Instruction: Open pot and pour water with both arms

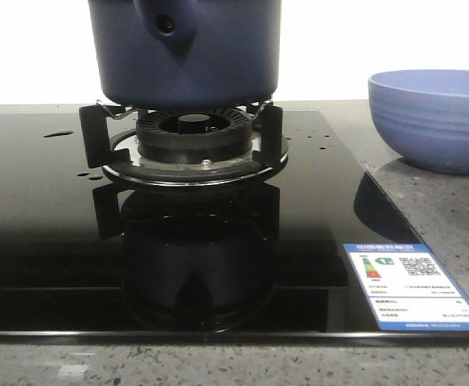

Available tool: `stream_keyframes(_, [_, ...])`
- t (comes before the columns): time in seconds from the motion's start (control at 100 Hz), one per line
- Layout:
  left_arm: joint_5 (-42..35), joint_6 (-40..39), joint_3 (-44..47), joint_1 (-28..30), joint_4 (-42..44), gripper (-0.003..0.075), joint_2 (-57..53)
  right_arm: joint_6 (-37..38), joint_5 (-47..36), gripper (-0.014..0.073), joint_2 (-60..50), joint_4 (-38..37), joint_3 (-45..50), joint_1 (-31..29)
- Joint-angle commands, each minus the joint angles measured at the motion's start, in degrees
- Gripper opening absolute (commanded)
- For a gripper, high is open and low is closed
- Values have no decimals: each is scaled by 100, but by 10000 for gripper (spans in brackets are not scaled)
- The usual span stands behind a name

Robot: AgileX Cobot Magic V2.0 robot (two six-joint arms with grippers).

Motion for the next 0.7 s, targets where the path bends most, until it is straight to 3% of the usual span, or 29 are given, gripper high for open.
stream_keyframes(0.0, [-126, -10, -147, 1, -105, -19, 39, -60, -262, -66, 20, 158, -156, 21])
stream_keyframes(0.07, [-128, -117, -147, 1, -117, -19, 39, -60, -262, -66, 20, 158, -156, 21])
stream_keyframes(0.13, [-235, -743, -147, 1, 392, -19, 39, -60, -262, -66, 20, 158, -156, 21])
stream_keyframes(0.18, [-385, -1837, -147, 1, 1378, -19, 39, -60, -262, -66, 20, 158, -156, 21])
stream_keyframes(0.22, [-528, -3357, -147, 1, 2825, -19, 39, -60, -262, -66, 20, 158, -156, 21])
stream_keyframes(0.31, [-778, -5960, -89, 1, 5325, -19, 39, -60, -262, -66, 20, 158, -156, 21])
stream_keyframes(0.38, [-913, -7211, 30, 1, 6622, -19, 23, -60, -262, -66, 20, 158, -156, 21])
stream_keyframes(0.69, [-926, -7404, 1310, 34, 7141, -19, -1092, -60, -262, -66, 20, 158, -156, 21])
